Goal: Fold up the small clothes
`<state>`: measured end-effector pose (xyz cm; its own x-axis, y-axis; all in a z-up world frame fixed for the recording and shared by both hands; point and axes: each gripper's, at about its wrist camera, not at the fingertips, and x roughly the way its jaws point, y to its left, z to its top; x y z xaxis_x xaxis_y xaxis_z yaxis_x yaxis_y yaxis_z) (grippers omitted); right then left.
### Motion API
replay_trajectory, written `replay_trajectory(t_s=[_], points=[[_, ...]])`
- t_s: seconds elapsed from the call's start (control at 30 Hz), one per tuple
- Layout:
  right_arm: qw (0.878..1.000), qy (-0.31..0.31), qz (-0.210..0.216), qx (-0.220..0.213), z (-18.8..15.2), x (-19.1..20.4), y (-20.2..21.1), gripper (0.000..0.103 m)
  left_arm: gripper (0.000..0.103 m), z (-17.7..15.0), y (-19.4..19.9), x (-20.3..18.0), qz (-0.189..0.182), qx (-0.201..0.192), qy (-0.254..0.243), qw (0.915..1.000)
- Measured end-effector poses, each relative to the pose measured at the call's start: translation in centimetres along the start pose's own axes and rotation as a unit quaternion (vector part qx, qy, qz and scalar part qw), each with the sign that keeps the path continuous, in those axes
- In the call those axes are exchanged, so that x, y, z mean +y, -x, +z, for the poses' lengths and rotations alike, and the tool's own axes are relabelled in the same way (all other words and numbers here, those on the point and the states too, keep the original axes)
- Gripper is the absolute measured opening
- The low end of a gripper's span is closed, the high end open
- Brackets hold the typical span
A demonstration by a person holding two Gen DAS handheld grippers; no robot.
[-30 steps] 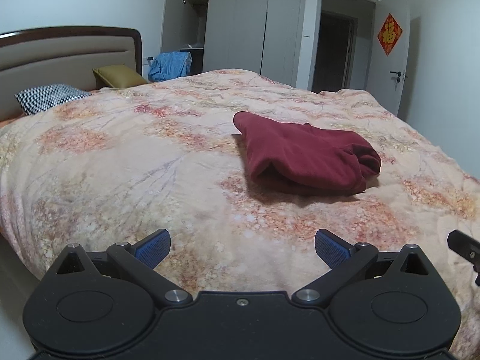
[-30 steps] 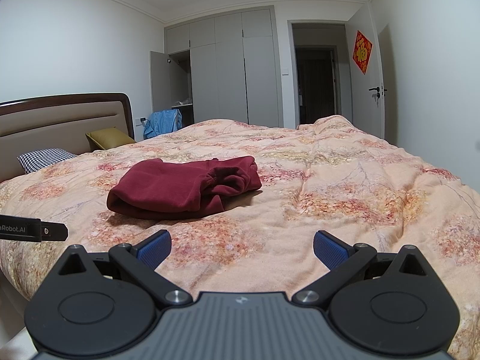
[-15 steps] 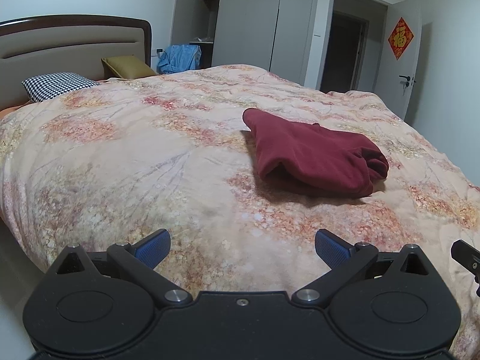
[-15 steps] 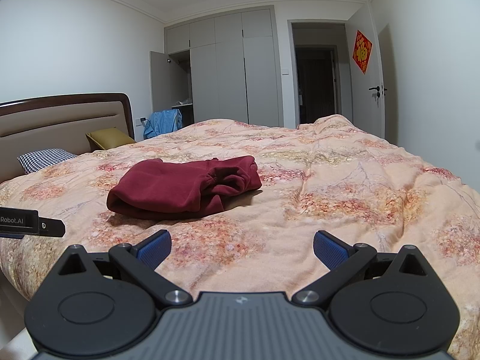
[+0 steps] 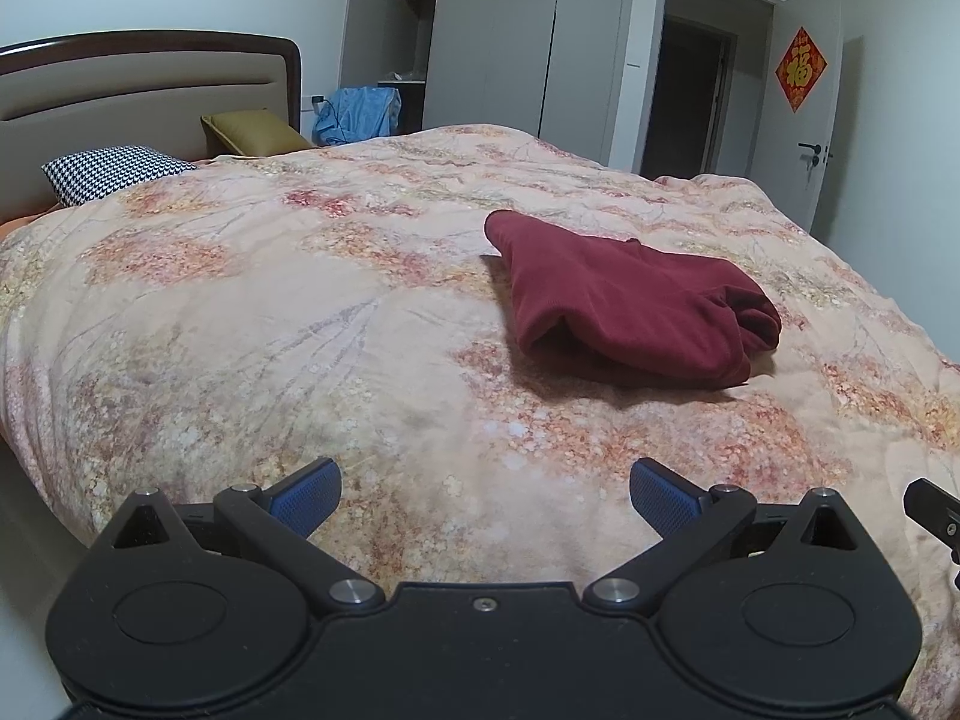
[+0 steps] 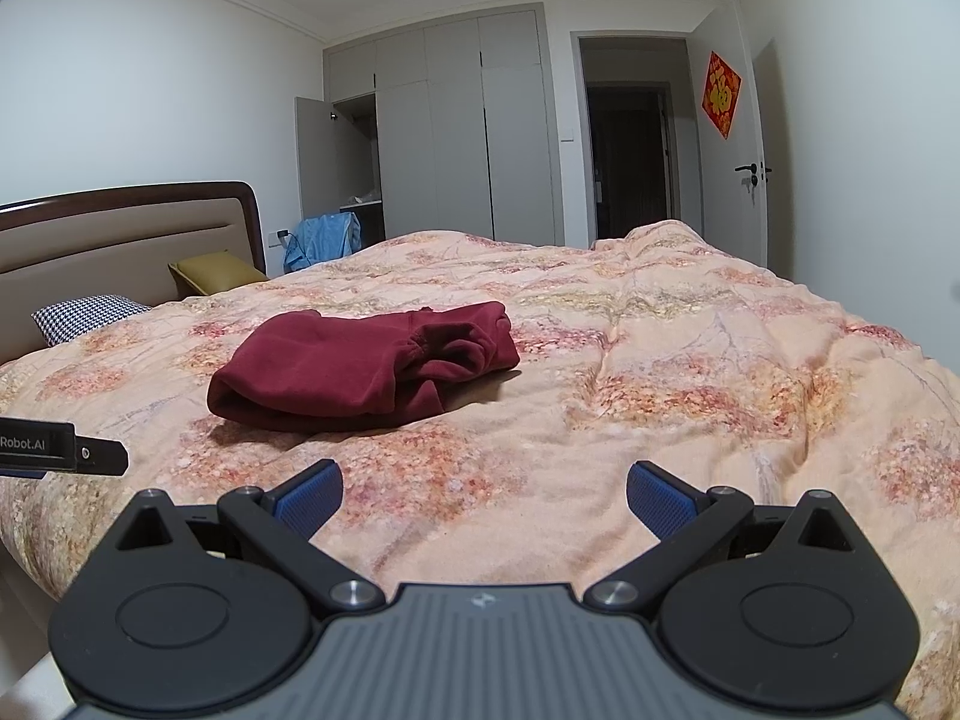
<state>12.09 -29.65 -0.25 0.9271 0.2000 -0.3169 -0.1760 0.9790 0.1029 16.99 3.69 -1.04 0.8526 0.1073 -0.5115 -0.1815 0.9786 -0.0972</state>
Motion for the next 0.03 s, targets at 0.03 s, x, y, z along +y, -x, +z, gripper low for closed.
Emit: replay_trajectory(t_s=[0.03], points=[[1.0, -0.001, 0.0, 0.001, -0.03, -0.06, -0.09, 0.103, 0.102, 0.01, -0.11, -0.03, 0.0, 0.001, -0.001, 1.0]])
